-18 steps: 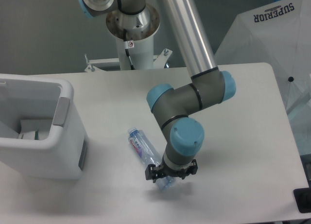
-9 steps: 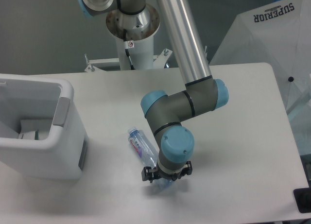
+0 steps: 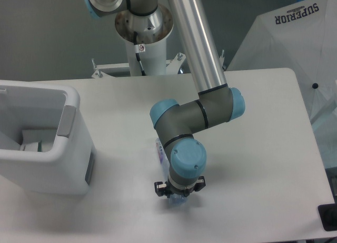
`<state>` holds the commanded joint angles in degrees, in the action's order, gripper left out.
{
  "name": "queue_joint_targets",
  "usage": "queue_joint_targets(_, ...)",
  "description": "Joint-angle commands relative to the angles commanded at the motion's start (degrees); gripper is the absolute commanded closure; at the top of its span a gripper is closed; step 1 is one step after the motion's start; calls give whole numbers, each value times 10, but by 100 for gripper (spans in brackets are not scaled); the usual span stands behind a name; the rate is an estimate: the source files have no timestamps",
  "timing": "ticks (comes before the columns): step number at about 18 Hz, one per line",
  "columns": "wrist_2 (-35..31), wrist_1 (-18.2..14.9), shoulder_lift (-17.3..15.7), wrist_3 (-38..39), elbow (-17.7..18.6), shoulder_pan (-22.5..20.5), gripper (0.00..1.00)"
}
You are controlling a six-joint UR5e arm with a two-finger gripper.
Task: Place the trash in the trash can
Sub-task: 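Lower the gripper around the bottle and close on it, then lift the bottle and carry it over the white bin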
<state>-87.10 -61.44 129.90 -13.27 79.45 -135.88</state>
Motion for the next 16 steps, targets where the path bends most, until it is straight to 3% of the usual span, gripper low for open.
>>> queue_joint_targets(6, 11, 1, -17, -1, -16, 0, 49)
queue_joint_targets(10, 54, 5, -31, -1, -51, -6, 49)
queue_joint_targets(16, 146, 8, -81, 11, -89, -22, 49)
